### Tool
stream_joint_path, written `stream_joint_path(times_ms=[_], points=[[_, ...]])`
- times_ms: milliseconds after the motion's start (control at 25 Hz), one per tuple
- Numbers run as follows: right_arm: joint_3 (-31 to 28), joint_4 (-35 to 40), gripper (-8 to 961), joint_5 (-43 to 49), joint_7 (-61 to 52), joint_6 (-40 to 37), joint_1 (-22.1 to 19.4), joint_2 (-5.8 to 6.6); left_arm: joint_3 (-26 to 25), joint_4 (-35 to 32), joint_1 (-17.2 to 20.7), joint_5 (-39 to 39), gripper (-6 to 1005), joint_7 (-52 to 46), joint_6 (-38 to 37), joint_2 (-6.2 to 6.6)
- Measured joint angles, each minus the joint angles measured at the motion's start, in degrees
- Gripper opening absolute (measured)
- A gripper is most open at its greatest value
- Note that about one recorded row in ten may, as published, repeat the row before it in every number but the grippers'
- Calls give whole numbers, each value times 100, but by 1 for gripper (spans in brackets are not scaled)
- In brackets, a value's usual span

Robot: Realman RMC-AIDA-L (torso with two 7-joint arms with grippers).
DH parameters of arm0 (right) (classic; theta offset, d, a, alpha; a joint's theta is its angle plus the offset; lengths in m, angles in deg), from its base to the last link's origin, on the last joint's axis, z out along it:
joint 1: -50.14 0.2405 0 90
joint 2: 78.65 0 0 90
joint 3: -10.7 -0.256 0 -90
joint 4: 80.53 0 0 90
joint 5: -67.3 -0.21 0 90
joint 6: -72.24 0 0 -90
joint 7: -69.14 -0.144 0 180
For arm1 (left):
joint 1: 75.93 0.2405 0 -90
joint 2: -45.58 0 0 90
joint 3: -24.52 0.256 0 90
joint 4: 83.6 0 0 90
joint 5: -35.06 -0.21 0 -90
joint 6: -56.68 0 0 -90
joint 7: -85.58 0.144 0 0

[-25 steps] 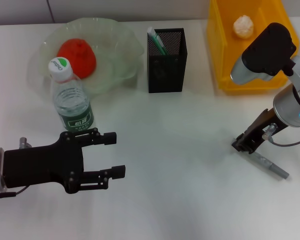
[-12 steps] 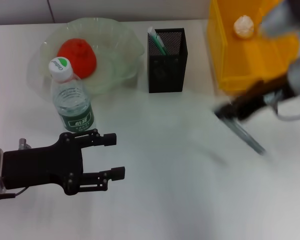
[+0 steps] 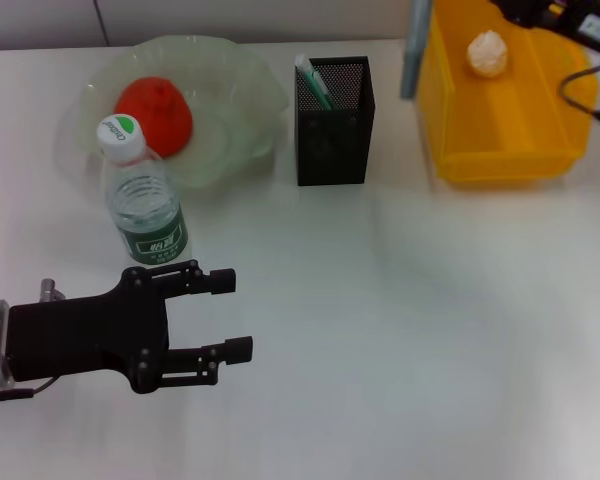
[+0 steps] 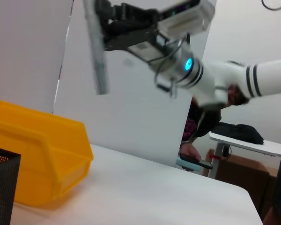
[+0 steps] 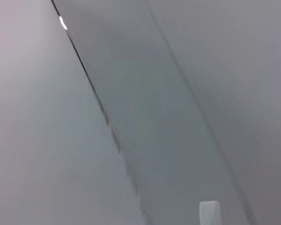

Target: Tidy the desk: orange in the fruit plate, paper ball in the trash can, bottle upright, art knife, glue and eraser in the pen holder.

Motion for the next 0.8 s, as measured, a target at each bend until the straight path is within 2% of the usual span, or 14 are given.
stream_joint_path(times_ms=[80, 160, 320, 520, 800], points=[[35, -917, 113, -449, 1688, 113, 193, -57, 4, 8, -15, 0, 783, 2, -4, -4], [58, -1602, 112, -804, 2878, 316, 403, -76, 4, 10, -18, 0, 783, 3, -4, -5], [44, -2418, 113, -1266, 4173, 967, 825, -80, -1, 12, -15, 0, 783, 14, -14, -5], [157, -2681, 124, -1300, 4343, 1892, 1146, -89, -4, 12, -4, 0, 783, 21, -16, -8], [680, -2486, 273, -1290, 3878, 1875, 967, -59, -4, 12, 4, 0, 783, 35, -16, -14]])
